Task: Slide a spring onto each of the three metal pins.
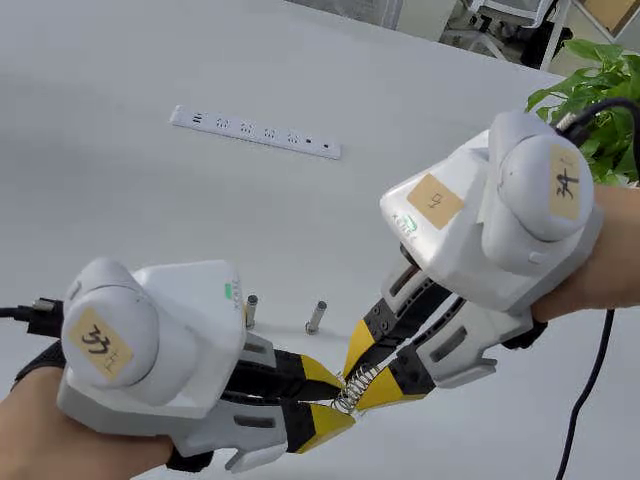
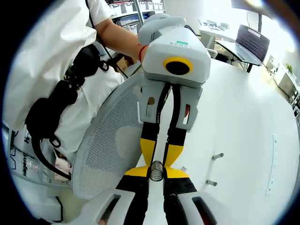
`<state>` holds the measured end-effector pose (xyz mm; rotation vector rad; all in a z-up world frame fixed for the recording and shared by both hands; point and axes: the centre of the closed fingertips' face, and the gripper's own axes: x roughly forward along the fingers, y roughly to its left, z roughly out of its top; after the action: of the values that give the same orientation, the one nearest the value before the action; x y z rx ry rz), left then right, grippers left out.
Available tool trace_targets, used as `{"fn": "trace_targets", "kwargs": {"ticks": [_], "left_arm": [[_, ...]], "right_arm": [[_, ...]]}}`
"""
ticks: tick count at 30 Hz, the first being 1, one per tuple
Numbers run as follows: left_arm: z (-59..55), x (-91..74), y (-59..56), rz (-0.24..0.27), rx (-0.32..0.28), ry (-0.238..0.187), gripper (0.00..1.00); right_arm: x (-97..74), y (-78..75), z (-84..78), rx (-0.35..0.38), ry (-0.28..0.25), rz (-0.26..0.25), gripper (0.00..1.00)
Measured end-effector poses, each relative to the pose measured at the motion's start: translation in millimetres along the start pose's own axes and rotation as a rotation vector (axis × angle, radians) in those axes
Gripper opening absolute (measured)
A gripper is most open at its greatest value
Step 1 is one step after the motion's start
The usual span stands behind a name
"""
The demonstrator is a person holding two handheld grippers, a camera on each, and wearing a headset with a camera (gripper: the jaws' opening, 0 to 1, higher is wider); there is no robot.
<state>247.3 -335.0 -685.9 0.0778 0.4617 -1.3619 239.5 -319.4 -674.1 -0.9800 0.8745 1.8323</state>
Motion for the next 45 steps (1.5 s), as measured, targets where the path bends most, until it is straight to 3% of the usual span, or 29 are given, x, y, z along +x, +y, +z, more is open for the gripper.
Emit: {"fn": "trace_targets", "kwargs": {"ticks": [35,39,45], "left_arm": [[-3.7,-4.9,-2.1,0.0,0.012,-0.026,0.07],[-7.7,-7.6,0.2,0.012,0.014,-0.022,0.08],[-13.3,-22.6,13.1,0.083,-0.008,-0.049,0.17]], "right_arm": [[6.9,-0.8,5.1,-0.007,-0.002,0.0,0.06],[6.5,-3.8,7.4,-0.002,-0.007,-0.005,0.06],[-2.0,-15.6,13.7,0.009,-0.027,-0.036,0.06]]}}
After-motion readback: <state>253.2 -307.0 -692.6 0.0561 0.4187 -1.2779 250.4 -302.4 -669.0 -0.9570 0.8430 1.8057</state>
